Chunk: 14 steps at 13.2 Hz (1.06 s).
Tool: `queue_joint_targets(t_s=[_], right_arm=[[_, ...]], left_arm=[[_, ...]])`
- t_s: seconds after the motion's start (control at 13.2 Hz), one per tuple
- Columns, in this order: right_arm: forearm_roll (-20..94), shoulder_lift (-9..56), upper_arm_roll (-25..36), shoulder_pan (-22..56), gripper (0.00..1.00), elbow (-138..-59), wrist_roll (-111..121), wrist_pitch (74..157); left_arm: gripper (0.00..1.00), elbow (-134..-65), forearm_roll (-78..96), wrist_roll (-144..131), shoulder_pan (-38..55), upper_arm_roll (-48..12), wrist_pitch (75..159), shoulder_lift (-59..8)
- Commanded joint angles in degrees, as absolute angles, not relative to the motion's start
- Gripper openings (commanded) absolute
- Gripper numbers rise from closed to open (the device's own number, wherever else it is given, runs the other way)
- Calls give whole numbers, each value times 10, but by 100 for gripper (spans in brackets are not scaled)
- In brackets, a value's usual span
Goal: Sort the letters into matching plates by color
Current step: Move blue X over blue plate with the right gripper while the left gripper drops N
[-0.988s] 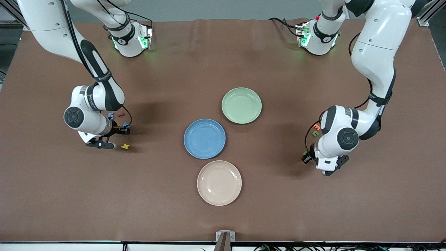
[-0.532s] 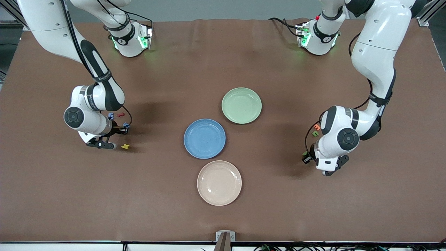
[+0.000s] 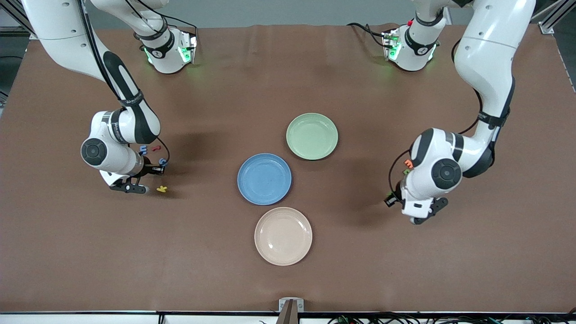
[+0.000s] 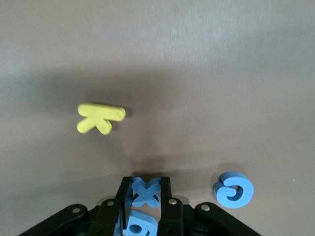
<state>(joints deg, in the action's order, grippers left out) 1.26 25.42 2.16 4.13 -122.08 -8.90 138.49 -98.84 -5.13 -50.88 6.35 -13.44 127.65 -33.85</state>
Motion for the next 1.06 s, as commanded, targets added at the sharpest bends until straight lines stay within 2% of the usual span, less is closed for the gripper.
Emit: queue_joint_targets(t_s=[0.0, 0.15, 0.38, 0.53, 0.76, 0.84, 0.99], right_arm=[[10, 246, 21, 48, 15, -1164, -99, 1302], [11, 245, 20, 63, 15, -1121, -120, 1239], [11, 236, 20, 141, 15, -1114, -247, 1232], [31, 239, 16, 192, 15, -1103, -326, 1237], [138, 247, 17, 248, 15, -1071, -381, 1237], [165, 258, 17, 262, 15, -1057, -401, 1237], [192, 281, 17, 297, 15, -1031, -452, 1240]], left_arm=[[0, -1028, -60, -532, 69, -174, 1264, -306], [0, -1040, -60, -556, 69, -217, 1259, -301], [0, -1050, -60, -619, 83, -278, 1259, -309], [1, -1058, -60, -652, 120, -279, 1259, -309], [3, -1085, -55, -706, 149, -282, 1263, -311], [5, -1091, -55, -725, 149, -287, 1263, -314], [22, -1094, -54, -777, 151, -301, 1263, -322]])
